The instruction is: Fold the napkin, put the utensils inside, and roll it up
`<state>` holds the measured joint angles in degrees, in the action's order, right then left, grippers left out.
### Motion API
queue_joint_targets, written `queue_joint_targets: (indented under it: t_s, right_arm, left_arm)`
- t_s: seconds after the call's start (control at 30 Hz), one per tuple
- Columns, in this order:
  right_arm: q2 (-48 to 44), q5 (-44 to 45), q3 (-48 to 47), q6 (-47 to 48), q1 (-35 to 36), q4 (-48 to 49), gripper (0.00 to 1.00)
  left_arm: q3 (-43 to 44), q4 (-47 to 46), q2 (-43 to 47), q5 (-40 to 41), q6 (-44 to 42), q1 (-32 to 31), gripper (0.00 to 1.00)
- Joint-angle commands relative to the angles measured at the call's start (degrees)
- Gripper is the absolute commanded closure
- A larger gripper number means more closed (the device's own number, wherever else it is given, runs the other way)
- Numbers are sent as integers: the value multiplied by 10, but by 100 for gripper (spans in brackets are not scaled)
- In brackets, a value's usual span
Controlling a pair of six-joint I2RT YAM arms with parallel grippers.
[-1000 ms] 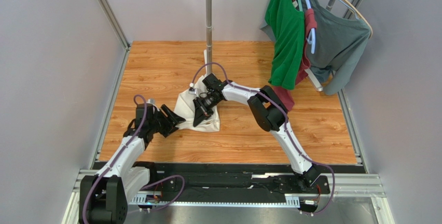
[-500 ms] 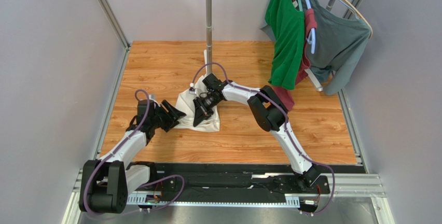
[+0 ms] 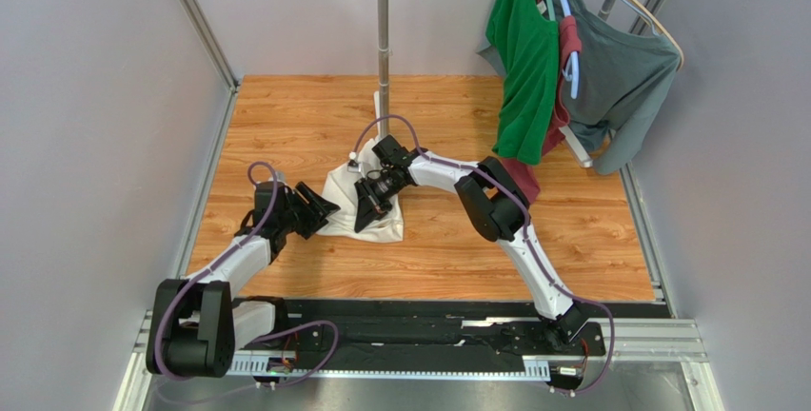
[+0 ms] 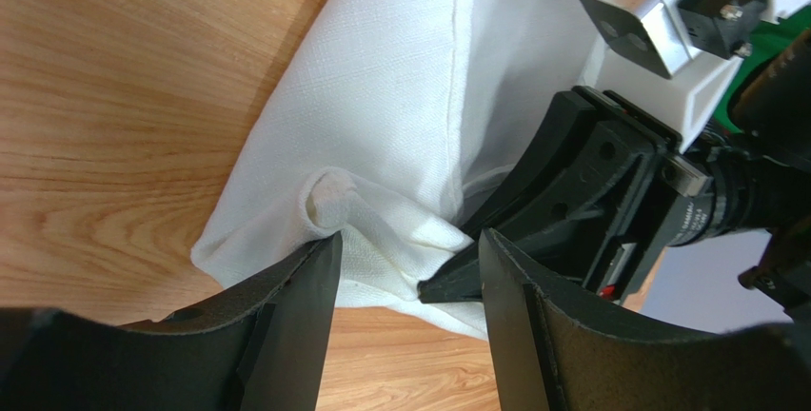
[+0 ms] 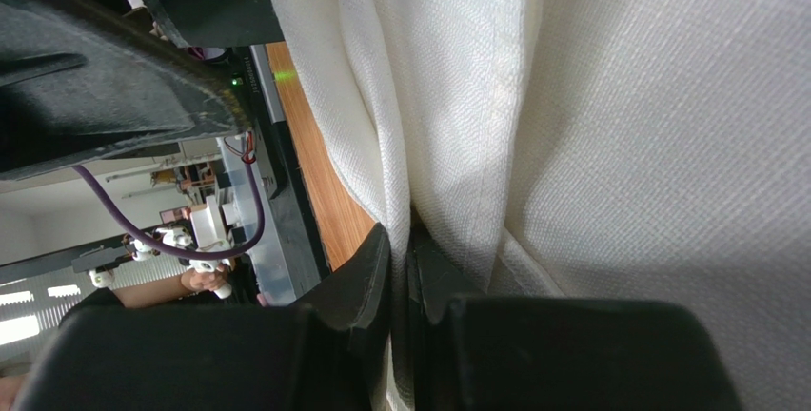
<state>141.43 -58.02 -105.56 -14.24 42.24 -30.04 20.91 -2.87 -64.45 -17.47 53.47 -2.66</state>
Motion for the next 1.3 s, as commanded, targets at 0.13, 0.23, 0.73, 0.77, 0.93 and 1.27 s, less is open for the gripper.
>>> queue_joint_targets:
  t_s: [0.13, 0.23, 0.73, 0.77, 0.93, 1.27]
  right_arm:
    - [-18, 92, 41, 9, -6, 27, 68]
    - [-47, 91, 60, 2, -6, 45, 53]
    - [-244, 200, 209, 63, -7, 136, 23]
    - [-253, 200, 221, 69, -6, 147, 23]
    - [-308, 208, 296, 95, 2, 206, 22]
    - [-318, 226, 333, 140, 40, 223, 24]
  left_arm:
    - [19, -9, -38, 22, -20, -2, 37]
    - [36, 44, -31, 47, -30, -2, 38]
    - [48, 77, -29, 66, -48, -2, 37]
    - [49, 78, -30, 64, -50, -2, 37]
    - [53, 80, -33, 61, -55, -2, 37]
    - [64, 84, -45, 60, -61, -2, 37]
